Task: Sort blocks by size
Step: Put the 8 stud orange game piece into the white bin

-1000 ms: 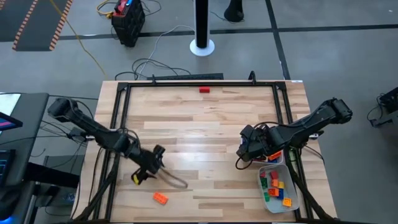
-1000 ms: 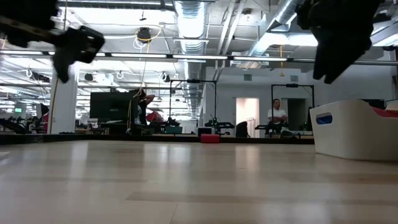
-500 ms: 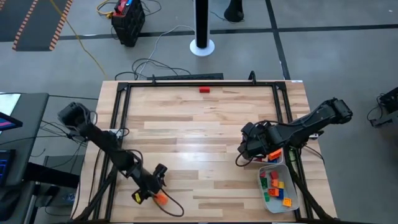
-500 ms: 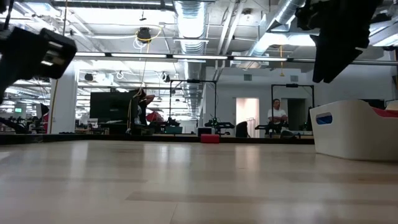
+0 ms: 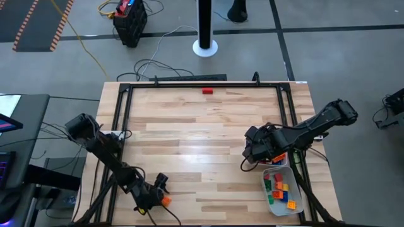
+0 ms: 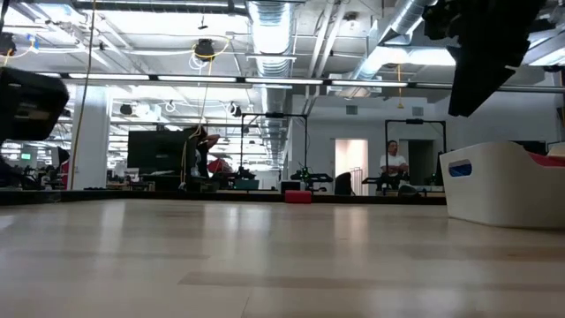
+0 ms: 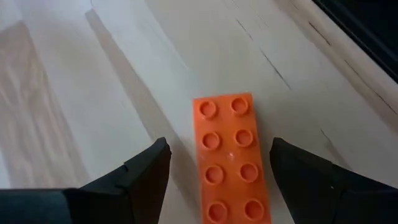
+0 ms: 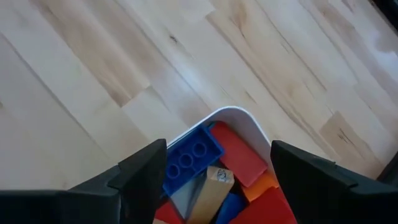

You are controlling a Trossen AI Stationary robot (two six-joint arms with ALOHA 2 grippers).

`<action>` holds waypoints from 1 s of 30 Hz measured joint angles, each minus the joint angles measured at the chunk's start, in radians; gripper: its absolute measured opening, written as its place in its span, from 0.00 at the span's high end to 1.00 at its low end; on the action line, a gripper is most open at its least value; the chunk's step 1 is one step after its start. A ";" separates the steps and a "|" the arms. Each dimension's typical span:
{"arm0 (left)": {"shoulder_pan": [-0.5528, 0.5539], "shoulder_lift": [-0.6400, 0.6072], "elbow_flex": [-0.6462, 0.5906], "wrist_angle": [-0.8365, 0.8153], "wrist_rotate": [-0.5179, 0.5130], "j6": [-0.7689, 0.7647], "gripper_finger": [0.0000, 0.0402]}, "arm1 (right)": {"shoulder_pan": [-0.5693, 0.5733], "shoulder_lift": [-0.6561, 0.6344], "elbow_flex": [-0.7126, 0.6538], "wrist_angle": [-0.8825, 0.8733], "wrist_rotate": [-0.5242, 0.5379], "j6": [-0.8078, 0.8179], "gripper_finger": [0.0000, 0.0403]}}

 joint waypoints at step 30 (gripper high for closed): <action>0.385 -0.044 -0.001 0.158 -0.226 0.341 0.66 | 0.243 0.007 -0.018 0.491 0.370 -0.259 0.22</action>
